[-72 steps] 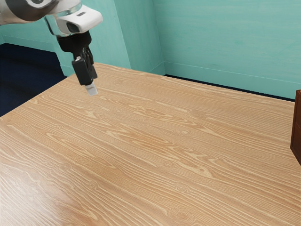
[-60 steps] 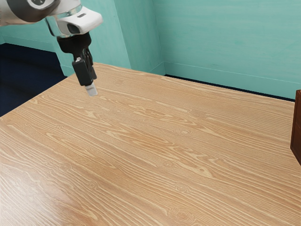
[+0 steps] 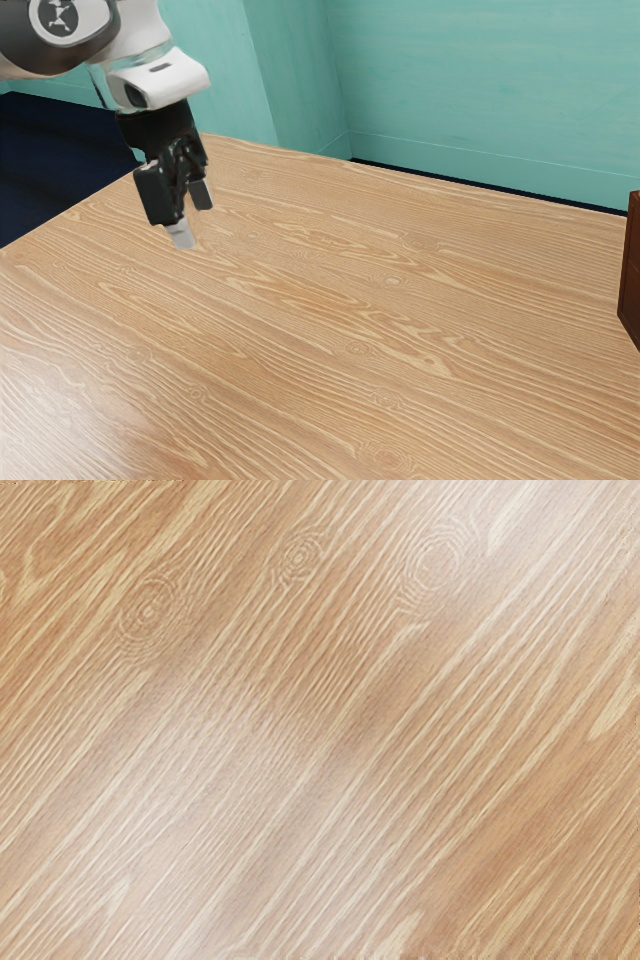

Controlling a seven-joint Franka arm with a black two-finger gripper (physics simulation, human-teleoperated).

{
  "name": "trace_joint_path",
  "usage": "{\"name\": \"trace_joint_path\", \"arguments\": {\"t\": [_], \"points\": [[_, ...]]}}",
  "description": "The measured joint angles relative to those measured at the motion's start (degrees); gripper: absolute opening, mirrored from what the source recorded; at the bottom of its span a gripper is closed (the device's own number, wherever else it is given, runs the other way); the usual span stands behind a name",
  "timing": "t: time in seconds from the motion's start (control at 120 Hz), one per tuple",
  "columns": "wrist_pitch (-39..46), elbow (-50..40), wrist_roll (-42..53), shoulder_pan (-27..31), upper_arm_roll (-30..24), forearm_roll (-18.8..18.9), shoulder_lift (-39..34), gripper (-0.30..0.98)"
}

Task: Pull the drawer handle with one arm to open the drawer

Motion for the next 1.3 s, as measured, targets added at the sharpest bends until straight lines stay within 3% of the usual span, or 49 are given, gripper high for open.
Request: {"name": "trace_joint_path", "arguments": {"t": [0.15,0.3,0.542,0.858,1.1,1.3], "points": [[2.6,-4.0,12.5,2.8,-4.5,-0.1,-0.2,0.68],[5.7,-4.3,23.7,-1.3,-5.0,-0.3,1.4,0.68],[14.4,-5.5,36.7,-8.6,-5.0,-4.1,1.6,0.69],[28.4,-8.8,47.5,-16.9,-5.1,-8.5,3.7,0.67],[36.0,-8.4,53.1,-13.7,-6.1,-10.3,7.0,0.64],[40.2,-7.7,57.4,-15.4,-7.1,-12.5,9.4,0.62]]}}
